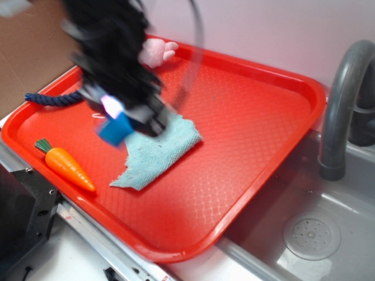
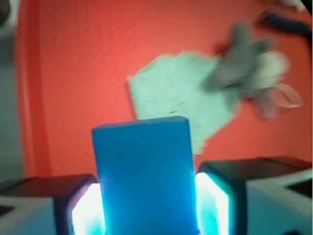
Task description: Grab the blue block.
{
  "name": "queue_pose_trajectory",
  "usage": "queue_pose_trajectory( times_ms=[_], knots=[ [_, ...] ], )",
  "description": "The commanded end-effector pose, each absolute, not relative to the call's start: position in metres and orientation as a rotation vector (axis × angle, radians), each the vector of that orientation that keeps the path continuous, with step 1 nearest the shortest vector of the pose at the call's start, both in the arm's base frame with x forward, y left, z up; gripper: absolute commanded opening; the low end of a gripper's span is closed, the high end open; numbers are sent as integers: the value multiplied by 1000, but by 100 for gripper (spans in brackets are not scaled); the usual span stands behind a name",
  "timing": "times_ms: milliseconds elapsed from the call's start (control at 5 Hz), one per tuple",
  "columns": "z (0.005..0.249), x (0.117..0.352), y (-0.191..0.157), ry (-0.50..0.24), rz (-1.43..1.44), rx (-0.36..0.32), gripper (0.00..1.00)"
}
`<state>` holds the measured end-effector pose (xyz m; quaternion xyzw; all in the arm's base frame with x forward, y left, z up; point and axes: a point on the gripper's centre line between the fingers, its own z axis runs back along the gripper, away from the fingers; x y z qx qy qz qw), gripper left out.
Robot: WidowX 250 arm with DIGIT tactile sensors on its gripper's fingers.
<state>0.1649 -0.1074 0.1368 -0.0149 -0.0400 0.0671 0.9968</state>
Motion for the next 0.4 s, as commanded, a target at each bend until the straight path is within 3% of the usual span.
queue_pose_trajectory(
  times_ms=[0, 200],
  knots=[
    [224, 133, -70, -176, 208, -100, 0],
    [220, 136, -63, -148, 212, -85, 0]
  ],
)
